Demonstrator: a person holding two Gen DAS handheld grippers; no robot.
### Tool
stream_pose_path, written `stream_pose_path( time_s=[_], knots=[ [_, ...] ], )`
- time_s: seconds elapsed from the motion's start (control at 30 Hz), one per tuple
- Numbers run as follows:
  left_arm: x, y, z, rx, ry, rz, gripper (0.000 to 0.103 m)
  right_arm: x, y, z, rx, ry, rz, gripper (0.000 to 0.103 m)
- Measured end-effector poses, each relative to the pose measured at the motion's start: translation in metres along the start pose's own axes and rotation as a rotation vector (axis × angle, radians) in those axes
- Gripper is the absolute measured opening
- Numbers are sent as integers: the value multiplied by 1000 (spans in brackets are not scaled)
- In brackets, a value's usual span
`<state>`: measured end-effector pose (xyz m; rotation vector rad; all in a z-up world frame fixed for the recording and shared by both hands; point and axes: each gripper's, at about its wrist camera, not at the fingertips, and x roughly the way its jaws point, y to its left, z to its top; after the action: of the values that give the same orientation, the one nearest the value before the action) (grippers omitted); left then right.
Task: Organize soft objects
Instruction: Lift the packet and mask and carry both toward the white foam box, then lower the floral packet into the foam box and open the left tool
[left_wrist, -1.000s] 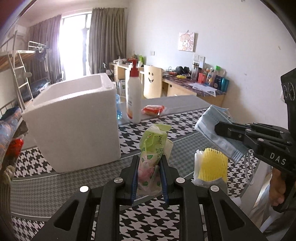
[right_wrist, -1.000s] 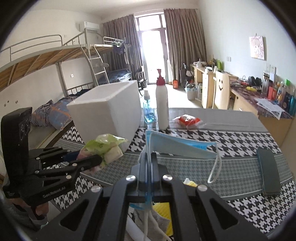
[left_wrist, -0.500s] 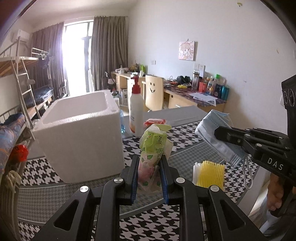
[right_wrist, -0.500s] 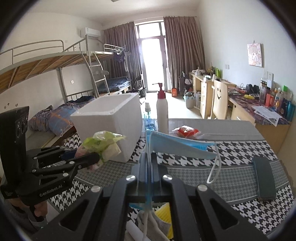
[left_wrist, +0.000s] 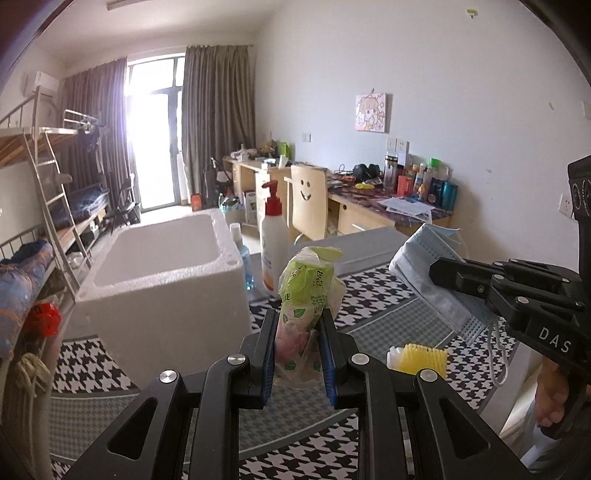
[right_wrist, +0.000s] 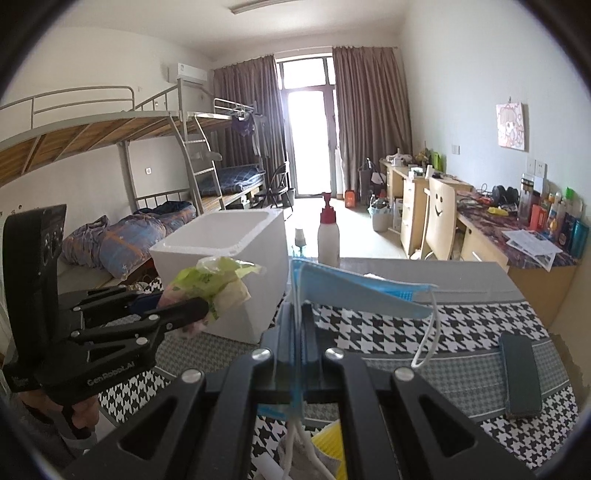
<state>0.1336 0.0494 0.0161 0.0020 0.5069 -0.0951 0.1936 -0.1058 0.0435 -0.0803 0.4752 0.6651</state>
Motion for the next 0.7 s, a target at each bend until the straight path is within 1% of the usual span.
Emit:
stream_pose_path(
  time_s=[0.17, 0.47, 0.7],
  knots=[
    [0, 3, 11, 6, -12, 0, 23, 1, -2, 6, 5, -5, 16, 4],
    [2, 7, 29, 9, -41, 22, 23, 2, -2, 21, 11, -26, 24, 4],
    [4, 12, 40, 11, -63, 39, 23, 6, 3, 33, -12, -34, 14, 4]
  ],
)
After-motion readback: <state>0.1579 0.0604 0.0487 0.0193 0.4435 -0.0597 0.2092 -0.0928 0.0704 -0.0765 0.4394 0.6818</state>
